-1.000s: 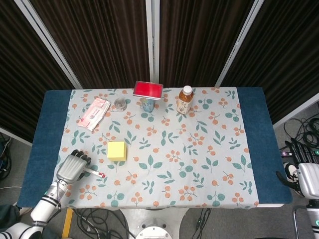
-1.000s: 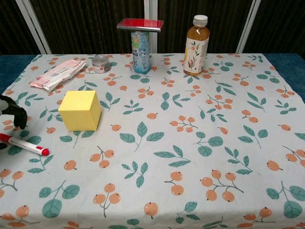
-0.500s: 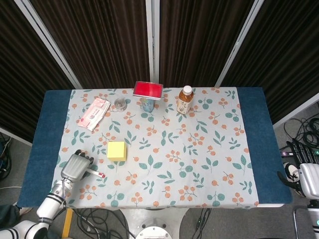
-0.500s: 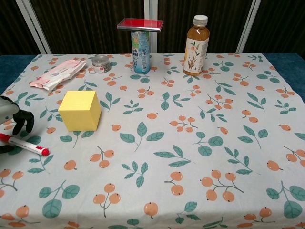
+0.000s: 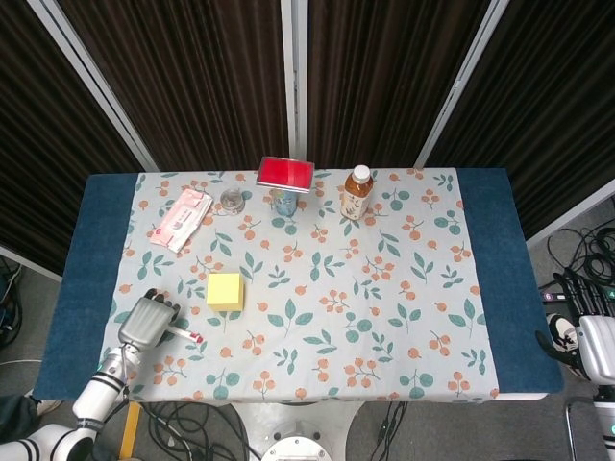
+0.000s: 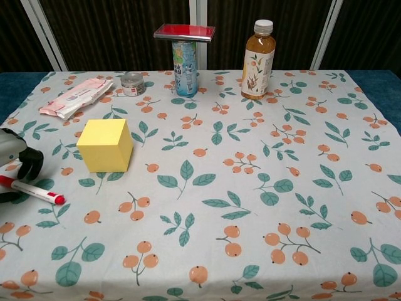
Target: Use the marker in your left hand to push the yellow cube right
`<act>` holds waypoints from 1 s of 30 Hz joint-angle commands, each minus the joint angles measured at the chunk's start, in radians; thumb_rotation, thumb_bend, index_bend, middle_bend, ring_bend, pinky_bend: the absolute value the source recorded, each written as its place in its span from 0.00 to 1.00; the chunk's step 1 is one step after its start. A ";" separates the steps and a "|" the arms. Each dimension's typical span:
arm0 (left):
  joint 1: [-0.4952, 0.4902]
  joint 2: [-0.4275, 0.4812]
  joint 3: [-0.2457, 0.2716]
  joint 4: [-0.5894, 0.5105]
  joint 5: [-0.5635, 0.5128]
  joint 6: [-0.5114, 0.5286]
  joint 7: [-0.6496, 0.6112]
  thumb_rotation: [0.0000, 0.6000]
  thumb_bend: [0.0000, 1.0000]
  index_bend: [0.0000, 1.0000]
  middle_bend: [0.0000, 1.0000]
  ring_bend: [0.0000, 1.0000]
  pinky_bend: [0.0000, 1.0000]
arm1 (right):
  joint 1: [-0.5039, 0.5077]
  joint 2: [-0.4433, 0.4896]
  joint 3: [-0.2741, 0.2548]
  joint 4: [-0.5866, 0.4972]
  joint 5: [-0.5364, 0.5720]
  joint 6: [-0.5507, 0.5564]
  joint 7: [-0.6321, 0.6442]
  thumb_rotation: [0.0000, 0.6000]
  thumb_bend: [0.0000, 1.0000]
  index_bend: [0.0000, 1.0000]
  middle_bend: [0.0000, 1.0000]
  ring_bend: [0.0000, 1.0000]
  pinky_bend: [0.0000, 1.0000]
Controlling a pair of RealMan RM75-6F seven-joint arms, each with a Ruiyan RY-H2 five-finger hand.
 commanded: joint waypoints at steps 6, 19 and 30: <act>-0.004 -0.006 0.004 0.012 -0.004 -0.003 -0.007 1.00 0.29 0.57 0.62 0.39 0.26 | 0.000 -0.002 0.000 0.003 0.003 -0.004 0.002 1.00 0.17 0.00 0.00 0.00 0.00; -0.012 -0.001 0.011 0.012 -0.014 -0.017 -0.018 1.00 0.33 0.59 0.63 0.39 0.26 | -0.001 -0.002 0.000 0.003 0.003 -0.005 0.002 1.00 0.17 0.00 0.00 0.00 0.00; -0.015 0.000 0.017 0.018 -0.002 -0.015 -0.073 1.00 0.37 0.65 0.70 0.46 0.50 | -0.001 -0.001 0.000 0.001 0.003 -0.005 0.002 1.00 0.17 0.00 0.00 0.00 0.00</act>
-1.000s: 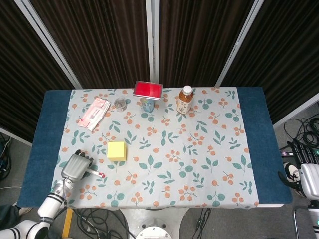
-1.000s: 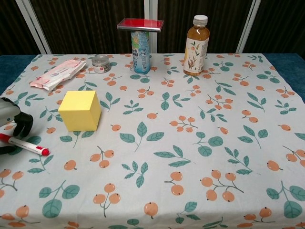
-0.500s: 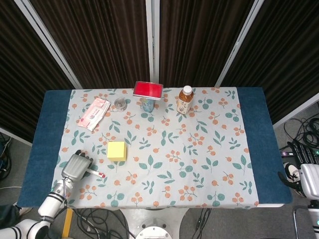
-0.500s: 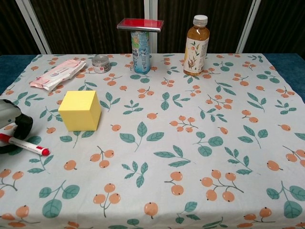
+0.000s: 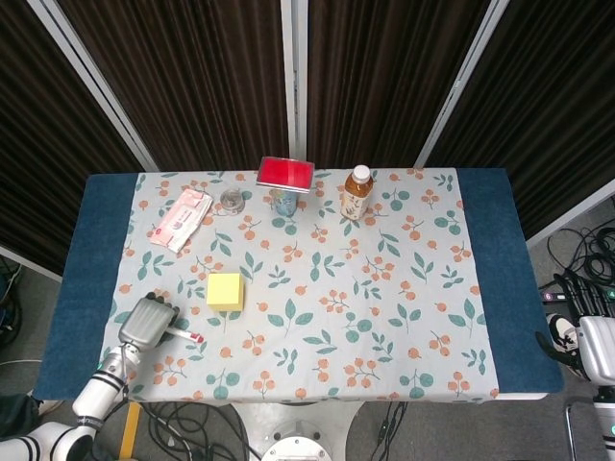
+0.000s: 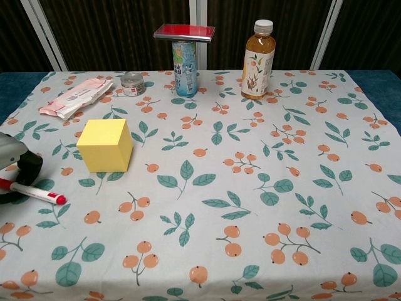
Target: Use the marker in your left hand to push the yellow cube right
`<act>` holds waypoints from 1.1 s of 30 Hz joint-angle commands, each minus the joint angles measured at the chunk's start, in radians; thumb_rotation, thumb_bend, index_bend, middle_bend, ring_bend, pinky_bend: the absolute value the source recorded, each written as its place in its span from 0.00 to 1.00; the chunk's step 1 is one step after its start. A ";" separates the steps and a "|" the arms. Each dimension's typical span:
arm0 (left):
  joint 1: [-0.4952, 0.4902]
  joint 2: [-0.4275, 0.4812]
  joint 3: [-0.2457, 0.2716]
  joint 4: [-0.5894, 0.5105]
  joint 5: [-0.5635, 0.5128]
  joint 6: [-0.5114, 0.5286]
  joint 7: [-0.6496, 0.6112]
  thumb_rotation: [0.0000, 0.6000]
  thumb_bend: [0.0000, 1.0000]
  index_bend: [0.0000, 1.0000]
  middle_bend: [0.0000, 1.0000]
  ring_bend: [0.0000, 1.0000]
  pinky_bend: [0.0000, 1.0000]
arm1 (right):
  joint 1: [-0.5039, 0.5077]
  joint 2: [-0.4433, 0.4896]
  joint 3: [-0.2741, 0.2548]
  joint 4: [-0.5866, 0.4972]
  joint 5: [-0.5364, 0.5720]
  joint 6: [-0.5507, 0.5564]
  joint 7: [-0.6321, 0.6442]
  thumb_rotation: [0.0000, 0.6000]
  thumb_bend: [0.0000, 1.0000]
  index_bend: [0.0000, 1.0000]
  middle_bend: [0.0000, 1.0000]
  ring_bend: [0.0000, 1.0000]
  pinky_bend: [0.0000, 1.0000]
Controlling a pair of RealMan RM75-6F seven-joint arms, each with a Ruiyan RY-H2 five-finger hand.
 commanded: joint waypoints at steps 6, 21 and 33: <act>0.006 0.006 0.013 0.034 0.055 0.029 -0.151 1.00 0.47 0.69 0.74 0.51 0.67 | -0.001 0.001 -0.001 -0.003 -0.004 0.005 -0.002 1.00 0.17 0.00 0.00 0.00 0.00; 0.007 0.031 -0.008 0.155 0.133 0.121 -0.421 1.00 0.53 0.71 0.76 0.54 0.72 | -0.006 0.008 0.000 -0.016 -0.009 0.018 -0.009 1.00 0.17 0.00 0.00 0.00 0.00; -0.077 0.007 -0.037 0.266 0.151 0.058 -0.414 1.00 0.53 0.71 0.76 0.54 0.71 | -0.012 0.016 0.003 -0.017 0.003 0.019 -0.006 1.00 0.17 0.00 0.00 0.00 0.00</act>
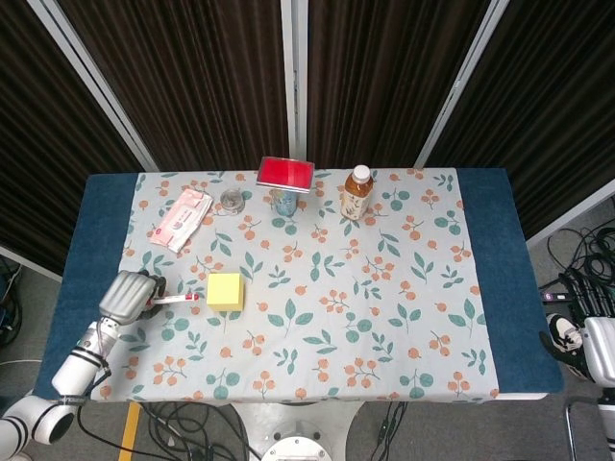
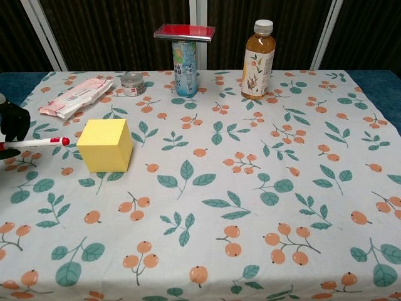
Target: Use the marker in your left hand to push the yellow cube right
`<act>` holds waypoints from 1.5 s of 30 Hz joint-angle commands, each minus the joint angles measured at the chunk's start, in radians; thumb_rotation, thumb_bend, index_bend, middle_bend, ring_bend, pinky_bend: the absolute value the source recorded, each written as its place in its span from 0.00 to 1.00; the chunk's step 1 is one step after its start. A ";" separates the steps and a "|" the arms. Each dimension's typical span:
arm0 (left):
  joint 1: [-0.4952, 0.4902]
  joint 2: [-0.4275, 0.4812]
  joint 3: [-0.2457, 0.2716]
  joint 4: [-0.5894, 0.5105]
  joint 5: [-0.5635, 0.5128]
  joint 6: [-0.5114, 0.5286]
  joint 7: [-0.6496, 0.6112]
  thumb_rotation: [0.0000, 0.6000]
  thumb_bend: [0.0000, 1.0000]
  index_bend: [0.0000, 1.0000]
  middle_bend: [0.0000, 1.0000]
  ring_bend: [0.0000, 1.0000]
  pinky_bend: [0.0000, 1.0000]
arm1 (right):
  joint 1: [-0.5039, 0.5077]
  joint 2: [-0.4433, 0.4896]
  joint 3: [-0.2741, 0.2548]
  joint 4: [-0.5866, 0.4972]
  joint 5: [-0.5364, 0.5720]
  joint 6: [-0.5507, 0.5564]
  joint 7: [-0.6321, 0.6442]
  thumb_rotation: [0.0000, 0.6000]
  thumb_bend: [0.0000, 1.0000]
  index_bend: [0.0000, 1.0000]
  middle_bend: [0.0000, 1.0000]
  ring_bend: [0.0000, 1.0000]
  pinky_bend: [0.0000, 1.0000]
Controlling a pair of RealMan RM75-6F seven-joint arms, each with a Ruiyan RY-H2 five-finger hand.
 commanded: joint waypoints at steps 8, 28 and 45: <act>-0.040 -0.020 0.030 0.117 0.050 -0.027 -0.047 1.00 0.53 0.71 0.76 0.54 0.71 | 0.002 0.001 0.001 -0.010 0.001 -0.006 -0.013 1.00 0.17 0.00 0.00 0.00 0.00; -0.139 -0.107 -0.026 0.058 -0.001 -0.123 0.022 1.00 0.53 0.71 0.76 0.54 0.71 | -0.008 0.003 -0.003 -0.012 -0.002 0.006 -0.016 1.00 0.17 0.00 0.00 0.00 0.00; -0.247 -0.161 -0.119 -0.023 -0.140 -0.245 0.220 1.00 0.53 0.71 0.76 0.54 0.71 | -0.010 0.007 -0.001 -0.012 0.001 0.006 -0.011 1.00 0.17 0.00 0.00 0.00 0.00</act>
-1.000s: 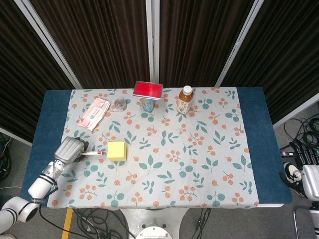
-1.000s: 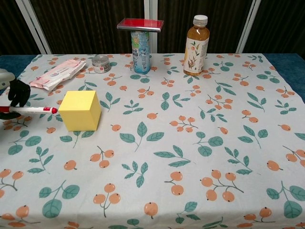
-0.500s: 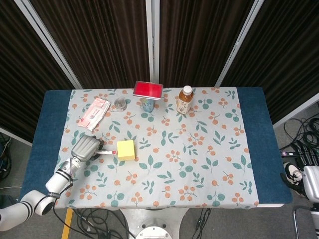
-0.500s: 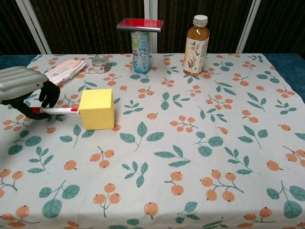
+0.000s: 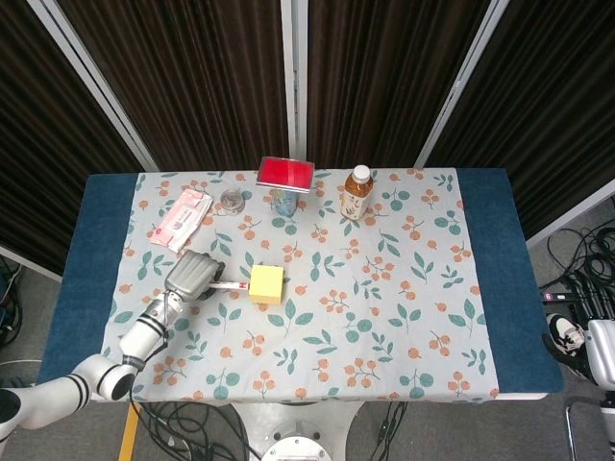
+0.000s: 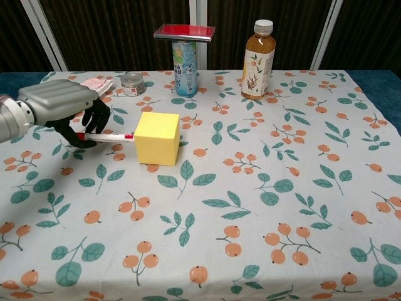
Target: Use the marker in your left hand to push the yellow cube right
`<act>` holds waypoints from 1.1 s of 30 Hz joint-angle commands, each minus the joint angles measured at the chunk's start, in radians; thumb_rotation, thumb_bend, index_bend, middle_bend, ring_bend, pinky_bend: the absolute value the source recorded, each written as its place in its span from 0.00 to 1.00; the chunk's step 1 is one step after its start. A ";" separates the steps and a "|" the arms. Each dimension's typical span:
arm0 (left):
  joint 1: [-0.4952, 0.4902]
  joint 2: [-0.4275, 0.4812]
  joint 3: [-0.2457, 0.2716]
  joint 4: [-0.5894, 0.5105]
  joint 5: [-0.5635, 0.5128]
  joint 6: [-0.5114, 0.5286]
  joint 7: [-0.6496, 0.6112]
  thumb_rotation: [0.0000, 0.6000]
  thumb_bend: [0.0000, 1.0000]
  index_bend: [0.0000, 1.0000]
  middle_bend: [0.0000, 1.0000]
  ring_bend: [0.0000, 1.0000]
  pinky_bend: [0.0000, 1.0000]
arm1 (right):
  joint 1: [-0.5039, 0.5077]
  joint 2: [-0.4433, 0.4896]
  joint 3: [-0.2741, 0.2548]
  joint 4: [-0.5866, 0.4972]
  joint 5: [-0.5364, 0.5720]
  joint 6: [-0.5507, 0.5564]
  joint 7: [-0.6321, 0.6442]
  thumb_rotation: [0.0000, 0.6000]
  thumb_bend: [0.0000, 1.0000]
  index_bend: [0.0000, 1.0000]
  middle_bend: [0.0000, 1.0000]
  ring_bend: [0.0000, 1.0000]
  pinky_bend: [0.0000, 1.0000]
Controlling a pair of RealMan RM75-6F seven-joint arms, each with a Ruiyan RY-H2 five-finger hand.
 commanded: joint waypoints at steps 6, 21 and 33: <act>-0.060 -0.047 -0.042 -0.011 -0.044 -0.029 0.059 1.00 0.53 0.71 0.76 0.54 0.71 | -0.004 0.001 -0.001 0.002 -0.001 0.003 0.003 1.00 0.17 0.00 0.00 0.00 0.00; -0.068 -0.028 -0.046 -0.019 -0.150 -0.042 0.140 1.00 0.53 0.71 0.76 0.54 0.71 | 0.026 0.004 -0.029 0.007 -0.050 -0.048 -0.003 1.00 0.17 0.00 0.00 0.00 0.00; -0.099 -0.070 -0.044 0.038 -0.163 -0.064 0.128 1.00 0.53 0.71 0.76 0.54 0.71 | 0.067 0.012 -0.060 -0.009 -0.117 -0.089 -0.045 1.00 0.17 0.00 0.00 0.00 0.00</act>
